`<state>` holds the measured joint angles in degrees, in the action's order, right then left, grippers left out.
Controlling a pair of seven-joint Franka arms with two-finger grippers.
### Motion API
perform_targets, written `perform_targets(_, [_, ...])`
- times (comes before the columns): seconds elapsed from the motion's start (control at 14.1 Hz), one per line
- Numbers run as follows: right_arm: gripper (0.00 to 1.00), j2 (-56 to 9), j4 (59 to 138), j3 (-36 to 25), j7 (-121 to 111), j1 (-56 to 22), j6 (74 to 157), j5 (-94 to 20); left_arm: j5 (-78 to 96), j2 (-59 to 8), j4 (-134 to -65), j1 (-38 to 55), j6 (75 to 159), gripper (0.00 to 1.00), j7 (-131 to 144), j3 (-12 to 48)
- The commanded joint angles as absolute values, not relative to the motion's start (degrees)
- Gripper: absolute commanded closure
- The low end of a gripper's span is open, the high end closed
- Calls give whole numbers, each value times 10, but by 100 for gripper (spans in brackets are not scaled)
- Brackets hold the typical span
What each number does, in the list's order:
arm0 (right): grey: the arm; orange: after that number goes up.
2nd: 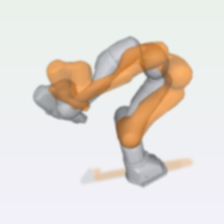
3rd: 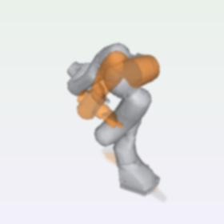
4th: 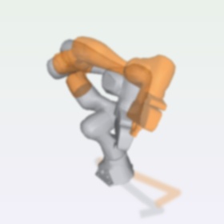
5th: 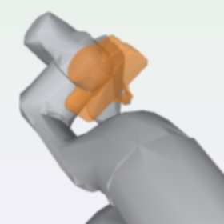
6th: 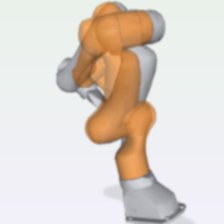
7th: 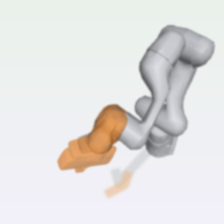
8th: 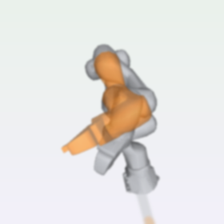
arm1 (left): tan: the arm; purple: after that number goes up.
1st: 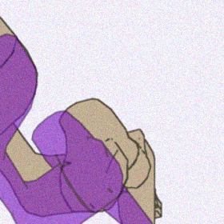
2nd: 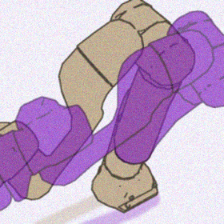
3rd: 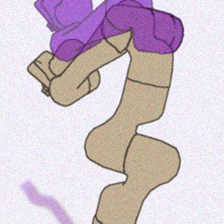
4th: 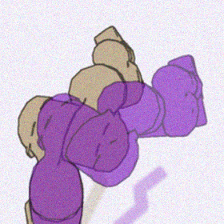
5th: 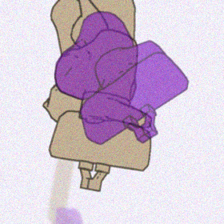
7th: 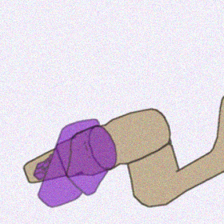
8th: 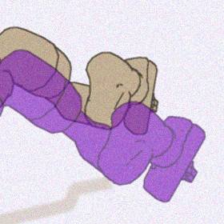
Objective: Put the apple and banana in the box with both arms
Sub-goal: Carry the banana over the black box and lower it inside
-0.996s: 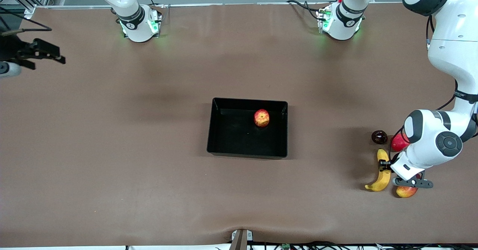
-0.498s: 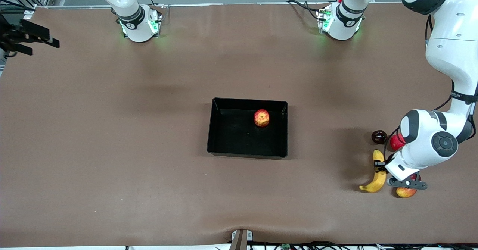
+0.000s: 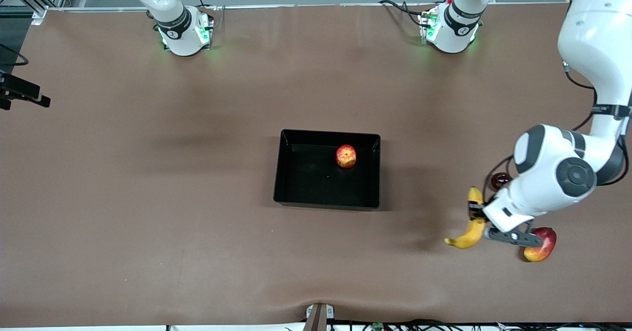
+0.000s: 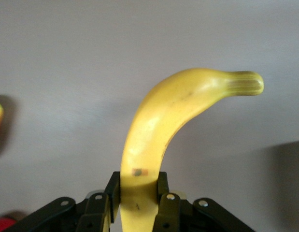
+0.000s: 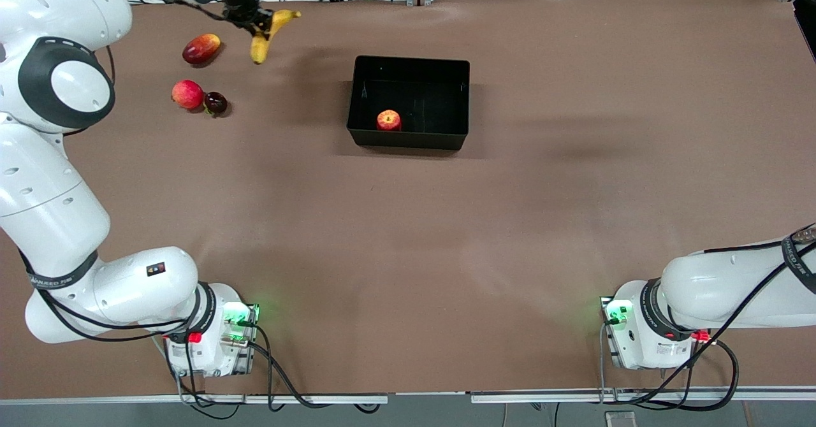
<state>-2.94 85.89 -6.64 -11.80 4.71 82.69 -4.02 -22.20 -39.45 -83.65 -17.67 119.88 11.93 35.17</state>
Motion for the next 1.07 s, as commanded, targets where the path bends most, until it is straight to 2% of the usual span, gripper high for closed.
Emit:
perform_targets(0.0, [0,-24,846,-61,-118,46,827,-20,-231,-368,-846,-121,1175,100,234,366])
perform_targets(0.21, [0,-18,853,-60,-113,44,819,-16,-230,-373,-830,-28,1175,100,349,365])
perform_targets(0.57, [0,-11,851,-57,-115,42,815,-19,-233,-423,-798,107,1184,100,496,356])
perform_targets(0.85, [0,4,850,-50,-119,38,809,-16,-229,-439,-796,211,1209,100,526,272])
perform_targets(1.0, [0,4,846,-43,-119,25,810,-15,-230,-460,-795,233,1250,100,549,261])
